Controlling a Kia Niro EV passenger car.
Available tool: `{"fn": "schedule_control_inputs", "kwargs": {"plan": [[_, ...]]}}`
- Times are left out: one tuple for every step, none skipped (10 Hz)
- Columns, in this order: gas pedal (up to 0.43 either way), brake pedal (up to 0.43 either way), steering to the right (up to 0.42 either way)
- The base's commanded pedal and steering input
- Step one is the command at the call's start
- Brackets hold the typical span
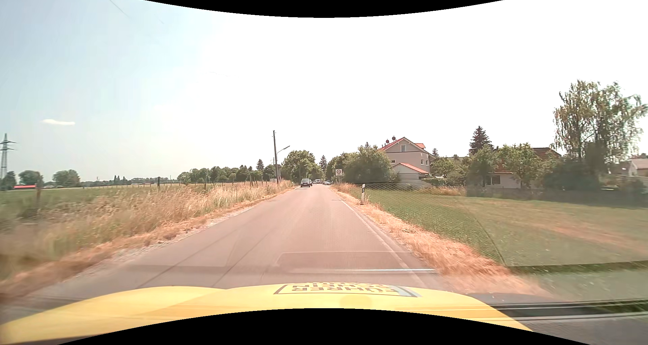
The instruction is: Follow the waypoints while adhering to traffic rules and regulations
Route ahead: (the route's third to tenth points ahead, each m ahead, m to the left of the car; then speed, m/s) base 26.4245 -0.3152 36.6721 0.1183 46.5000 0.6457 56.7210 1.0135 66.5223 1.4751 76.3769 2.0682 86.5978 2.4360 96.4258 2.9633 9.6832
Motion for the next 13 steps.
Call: {"fn": "schedule_control_inputs", "kwargs": {"plan": [[0.000,0.000,-0.008],[0.000,0.000,-0.008],[0.000,0.000,-0.009],[0.000,0.000,-0.009],[0.000,0.000,-0.009],[0.000,0.000,-0.009],[0.000,0.000,-0.010],[0.000,0.000,-0.009],[0.000,0.000,-0.009],[0.000,0.000,-0.009],[0.000,0.000,-0.008],[0.000,0.000,-0.009],[0.000,0.000,-0.008]]}}
